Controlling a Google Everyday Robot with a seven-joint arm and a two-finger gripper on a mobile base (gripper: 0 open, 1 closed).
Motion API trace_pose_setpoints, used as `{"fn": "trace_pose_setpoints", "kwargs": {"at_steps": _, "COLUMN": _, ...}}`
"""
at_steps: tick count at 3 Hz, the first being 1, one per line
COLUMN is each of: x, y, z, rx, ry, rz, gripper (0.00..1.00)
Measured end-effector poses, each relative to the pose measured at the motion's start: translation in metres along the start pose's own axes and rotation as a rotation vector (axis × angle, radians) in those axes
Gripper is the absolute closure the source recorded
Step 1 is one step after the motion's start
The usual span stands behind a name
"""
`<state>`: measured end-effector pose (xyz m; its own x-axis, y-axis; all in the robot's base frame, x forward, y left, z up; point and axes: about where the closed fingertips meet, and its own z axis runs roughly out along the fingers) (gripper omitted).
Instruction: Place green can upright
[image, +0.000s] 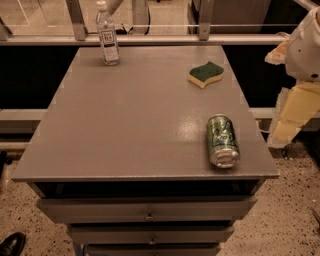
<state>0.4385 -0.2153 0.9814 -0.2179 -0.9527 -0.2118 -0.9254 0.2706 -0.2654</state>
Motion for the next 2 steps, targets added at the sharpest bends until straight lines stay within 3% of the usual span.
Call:
{"fn": "trace_pose_setpoints", "kwargs": {"at_steps": 1, "x": 0.0, "y": 0.0, "z": 0.0, "rx": 0.0, "ry": 0.0, "rz": 0.0, "gripper": 0.0}}
{"fn": "trace_pose_setpoints", "kwargs": {"at_steps": 2, "x": -0.0039, "y": 0.0013, "z": 0.0095, "rx": 0.002, "ry": 0.015, "rz": 0.057, "gripper": 0.0}}
